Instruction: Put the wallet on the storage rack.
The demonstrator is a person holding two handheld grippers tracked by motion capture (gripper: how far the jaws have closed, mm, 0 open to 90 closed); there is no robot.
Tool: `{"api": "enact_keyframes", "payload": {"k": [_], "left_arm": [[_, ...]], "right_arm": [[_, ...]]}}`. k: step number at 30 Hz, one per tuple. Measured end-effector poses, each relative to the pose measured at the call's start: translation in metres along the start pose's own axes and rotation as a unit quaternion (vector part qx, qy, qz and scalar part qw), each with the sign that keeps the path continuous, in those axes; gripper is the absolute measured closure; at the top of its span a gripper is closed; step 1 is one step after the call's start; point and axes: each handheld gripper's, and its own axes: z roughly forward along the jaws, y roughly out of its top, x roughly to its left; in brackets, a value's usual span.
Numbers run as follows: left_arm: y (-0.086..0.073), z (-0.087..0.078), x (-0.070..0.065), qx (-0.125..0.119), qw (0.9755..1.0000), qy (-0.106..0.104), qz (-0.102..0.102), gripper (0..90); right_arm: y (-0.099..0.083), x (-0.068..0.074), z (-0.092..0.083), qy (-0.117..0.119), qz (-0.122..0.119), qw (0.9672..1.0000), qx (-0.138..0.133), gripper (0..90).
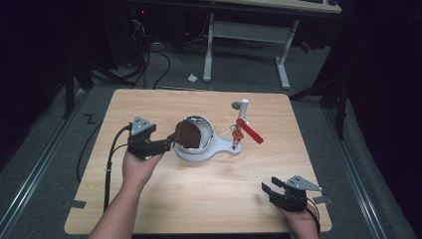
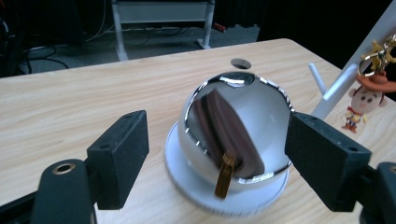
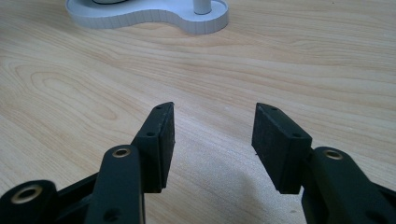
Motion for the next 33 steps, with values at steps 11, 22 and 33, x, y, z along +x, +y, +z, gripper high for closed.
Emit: {"api": "enact_keyframes", "payload": {"k": [11, 22, 33], "left_arm": [[-0.05, -0.032, 0.023, 0.029, 0.9996, 0.003, -0.006, 21.9], [-0.125, -0.045, 0.043, 0.104, 0.9945, 0.008, -0.004, 21.5], [-0.157, -0.073, 0.029, 0.116, 0.9922, 0.001, 0.045, 20.4]], "right_arm": [[-0.001, 0.0, 0.0, -0.002, 0.002, 1.0, 0.003, 50.0], [-0.002, 0.0, 0.003, -0.006, -0.001, 1.0, 0.007, 51.4], [-0.002, 0.005, 0.004, -0.031, -0.005, 0.9994, 0.012, 52.4]]}}
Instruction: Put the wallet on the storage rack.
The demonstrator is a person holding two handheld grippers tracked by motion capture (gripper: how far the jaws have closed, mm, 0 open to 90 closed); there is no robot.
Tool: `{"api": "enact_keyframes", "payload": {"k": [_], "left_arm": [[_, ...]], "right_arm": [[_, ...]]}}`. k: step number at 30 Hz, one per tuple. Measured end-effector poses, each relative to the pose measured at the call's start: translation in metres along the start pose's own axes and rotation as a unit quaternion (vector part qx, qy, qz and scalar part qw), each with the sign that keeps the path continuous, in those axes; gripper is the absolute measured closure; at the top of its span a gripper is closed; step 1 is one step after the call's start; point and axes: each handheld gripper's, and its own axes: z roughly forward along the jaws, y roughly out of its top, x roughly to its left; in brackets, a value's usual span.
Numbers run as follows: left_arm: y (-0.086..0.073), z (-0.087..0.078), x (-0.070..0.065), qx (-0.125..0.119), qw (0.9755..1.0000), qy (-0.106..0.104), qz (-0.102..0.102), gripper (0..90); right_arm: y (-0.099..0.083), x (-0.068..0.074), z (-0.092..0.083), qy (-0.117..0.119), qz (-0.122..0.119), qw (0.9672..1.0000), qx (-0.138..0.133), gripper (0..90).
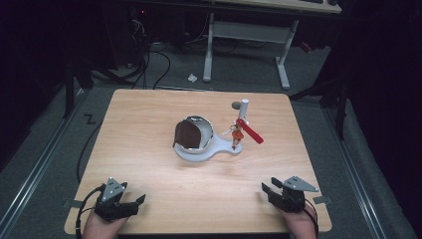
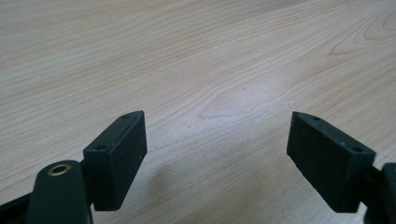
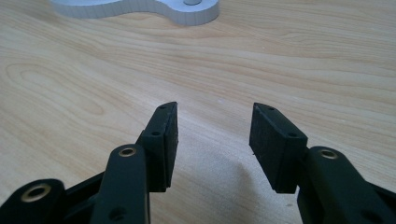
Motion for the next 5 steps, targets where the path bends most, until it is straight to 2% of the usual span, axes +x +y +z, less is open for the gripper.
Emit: {"api": "enact_keyframes", "payload": {"k": [2, 5], "left_arm": [[0.0006, 0.0014, 0.0004, 0.002, 1.0, -0.004, 0.004, 20.5], [0.0004, 0.0004, 0.0014, -0.003, 0.9999, -0.01, -0.002, 20.4]], "right_arm": [[0.0008, 0.0006, 0.0011, -0.004, 0.006, 1.0, 0.002, 52.3], [0.0011, 0.0025, 0.0016, -0.009, -0.006, 0.9999, 0.003, 52.2]]}}
